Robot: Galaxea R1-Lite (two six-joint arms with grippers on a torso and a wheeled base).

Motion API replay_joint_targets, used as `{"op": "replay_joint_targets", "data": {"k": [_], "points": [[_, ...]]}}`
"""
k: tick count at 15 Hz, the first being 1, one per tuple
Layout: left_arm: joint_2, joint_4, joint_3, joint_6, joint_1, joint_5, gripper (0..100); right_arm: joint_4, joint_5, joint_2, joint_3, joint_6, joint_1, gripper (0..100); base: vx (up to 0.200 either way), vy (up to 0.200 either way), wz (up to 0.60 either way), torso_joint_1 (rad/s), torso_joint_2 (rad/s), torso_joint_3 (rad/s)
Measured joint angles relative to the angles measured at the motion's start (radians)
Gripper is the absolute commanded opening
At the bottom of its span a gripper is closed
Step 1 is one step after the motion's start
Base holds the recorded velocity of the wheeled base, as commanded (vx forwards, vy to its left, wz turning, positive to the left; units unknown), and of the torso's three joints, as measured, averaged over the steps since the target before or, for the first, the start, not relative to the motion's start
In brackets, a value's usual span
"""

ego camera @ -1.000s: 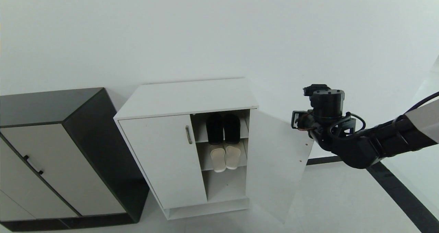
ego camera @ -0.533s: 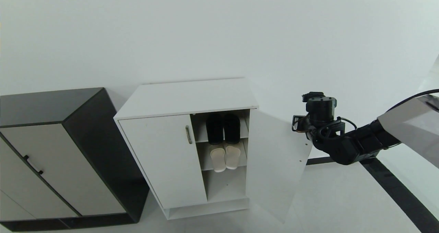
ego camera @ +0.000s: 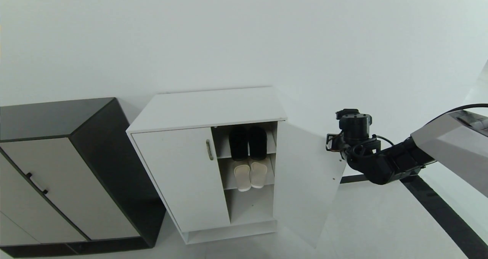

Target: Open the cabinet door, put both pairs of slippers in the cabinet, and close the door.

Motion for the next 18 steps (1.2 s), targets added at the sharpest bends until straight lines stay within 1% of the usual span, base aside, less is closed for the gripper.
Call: {"op": "replay_joint_targets", "data": {"k": [2,7,12,13,18], "points": [[0.0,0.0,0.0,0.0,0.0,0.0,0,0.019,-0.001,-0.004,0.014,-0.001,0.009,0,0.0,0.0,0.0,0.0,0.0,0.0],[0.0,0.0,0.0,-0.001,0.001,0.0,0,0.074,-0.002,-0.055,0.071,-0.001,0.07,0,0.0,0.0,0.0,0.0,0.0,0.0],[0.0,0.0,0.0,-0.001,0.0,0.0,0,0.073,0.0,-0.187,0.207,0.0,0.231,0,0.0,0.0,0.0,0.0,0.0,0.0],[0.0,0.0,0.0,-0.001,0.0,0.0,0,0.072,0.001,-0.203,0.222,0.0,0.25,0,0.0,0.0,0.0,0.0,0.0,0.0],[0.0,0.0,0.0,-0.001,0.0,0.0,0,0.063,0.12,-0.222,0.271,0.003,0.247,0,0.0,0.0,0.0,0.0,0.0,0.0]]}}
